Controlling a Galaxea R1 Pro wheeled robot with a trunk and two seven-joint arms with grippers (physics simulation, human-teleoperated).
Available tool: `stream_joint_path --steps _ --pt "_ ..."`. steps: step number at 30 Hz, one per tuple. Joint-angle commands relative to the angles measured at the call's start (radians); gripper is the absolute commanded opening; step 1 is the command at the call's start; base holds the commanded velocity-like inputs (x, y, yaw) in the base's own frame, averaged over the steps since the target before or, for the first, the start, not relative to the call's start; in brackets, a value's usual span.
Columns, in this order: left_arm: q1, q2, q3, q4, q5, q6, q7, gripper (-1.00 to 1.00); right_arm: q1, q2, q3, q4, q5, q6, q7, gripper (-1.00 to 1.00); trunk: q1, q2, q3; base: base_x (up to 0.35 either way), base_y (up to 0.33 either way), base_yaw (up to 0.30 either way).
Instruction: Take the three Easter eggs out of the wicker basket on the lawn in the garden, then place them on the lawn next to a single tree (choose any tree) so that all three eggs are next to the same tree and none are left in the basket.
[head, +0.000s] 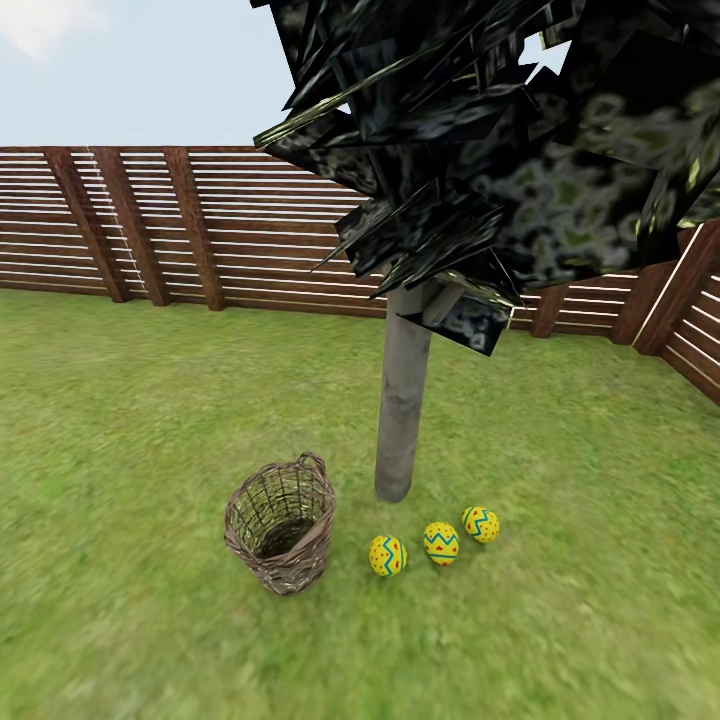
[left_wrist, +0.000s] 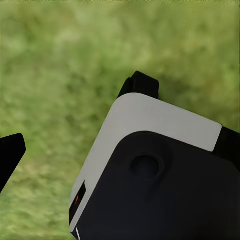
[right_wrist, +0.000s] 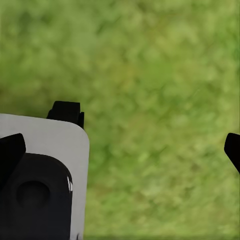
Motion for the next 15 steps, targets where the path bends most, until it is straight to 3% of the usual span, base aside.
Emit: stream_joint_path --steps 1,15 --pt "-0.001 0.001 -0.006 -0.001 0.006 0.003 -0.002 1.00 -0.001 -0.001 -0.007 0.004 0.005 -0.005 -0.001 1.00 0.000 0.000 -0.001 0.000 0.000 0.000" --pt "0.000 0.001 -0.006 -0.001 0.006 0.003 -0.002 1.00 -0.001 -0.001 -0.007 0.004 0.005 -0.005 -0.001 1.00 0.000 0.000 -0.001 0.000 0.000 0.000"
